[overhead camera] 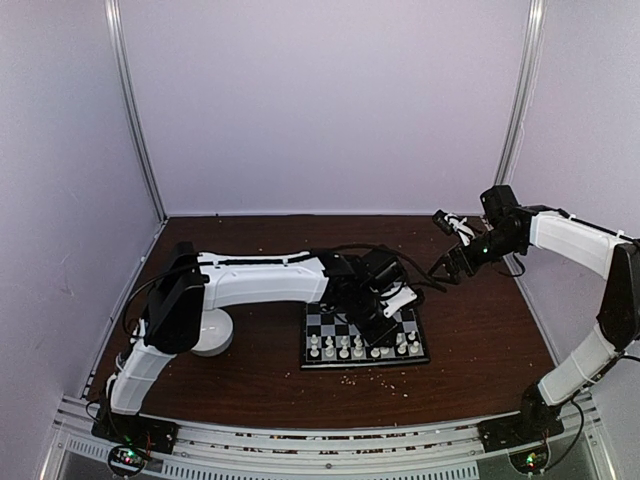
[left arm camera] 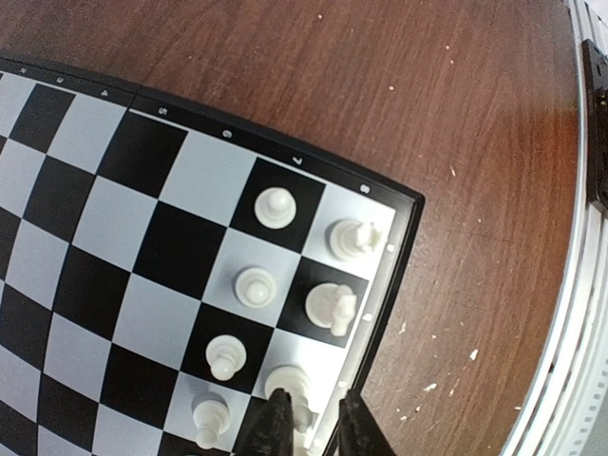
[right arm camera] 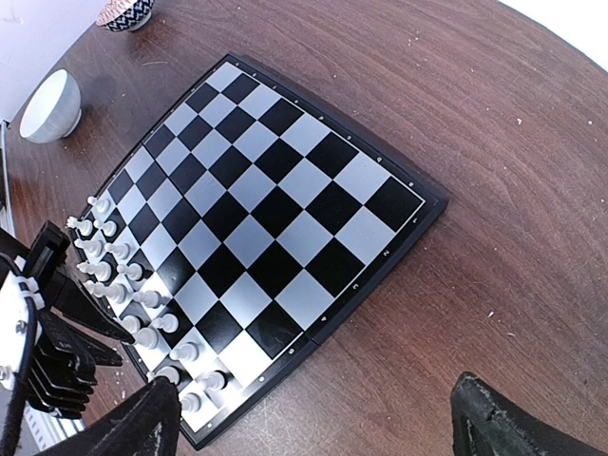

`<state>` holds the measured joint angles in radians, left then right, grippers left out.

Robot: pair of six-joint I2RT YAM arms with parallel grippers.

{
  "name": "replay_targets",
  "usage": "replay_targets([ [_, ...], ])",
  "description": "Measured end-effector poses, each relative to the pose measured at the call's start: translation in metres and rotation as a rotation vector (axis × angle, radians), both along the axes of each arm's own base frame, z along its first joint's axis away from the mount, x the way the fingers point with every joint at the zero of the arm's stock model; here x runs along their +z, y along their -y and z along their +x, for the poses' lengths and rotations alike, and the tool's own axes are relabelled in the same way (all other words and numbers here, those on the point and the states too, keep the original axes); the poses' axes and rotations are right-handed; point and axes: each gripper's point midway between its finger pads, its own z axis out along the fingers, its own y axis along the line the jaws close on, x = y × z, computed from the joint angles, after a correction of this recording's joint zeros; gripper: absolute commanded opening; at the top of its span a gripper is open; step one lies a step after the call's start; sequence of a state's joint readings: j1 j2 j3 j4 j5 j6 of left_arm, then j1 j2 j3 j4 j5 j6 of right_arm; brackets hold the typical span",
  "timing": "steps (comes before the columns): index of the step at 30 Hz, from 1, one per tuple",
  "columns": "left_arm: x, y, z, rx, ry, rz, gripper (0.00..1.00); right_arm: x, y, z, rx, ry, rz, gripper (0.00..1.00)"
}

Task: Set up the chess pieces on the board
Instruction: Adjust the knight at g1.

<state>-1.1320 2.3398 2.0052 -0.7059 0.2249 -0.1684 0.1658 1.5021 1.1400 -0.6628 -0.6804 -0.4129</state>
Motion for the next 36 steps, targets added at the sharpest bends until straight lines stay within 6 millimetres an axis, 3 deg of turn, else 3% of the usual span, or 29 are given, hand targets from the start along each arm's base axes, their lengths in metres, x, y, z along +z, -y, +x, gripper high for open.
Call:
replay_targets([
  [5, -0.004, -0.001, 0.000, 0.002, -0.004, 0.009, 0.22, 0.000, 0.000, 0.000, 0.000, 0.000, 0.000, 0.99],
  [22, -0.013, -0.001, 0.002, 0.010, 0.002, 0.025, 0.08, -0.001, 0.000, 0.000, 0.002, -0.004, -0.001, 0.99],
  [36, -0.010, 0.005, 0.003, 0.005, 0.004, 0.010, 0.06, -0.003, 0.000, -0.001, 0.002, -0.013, -0.003, 1.00],
])
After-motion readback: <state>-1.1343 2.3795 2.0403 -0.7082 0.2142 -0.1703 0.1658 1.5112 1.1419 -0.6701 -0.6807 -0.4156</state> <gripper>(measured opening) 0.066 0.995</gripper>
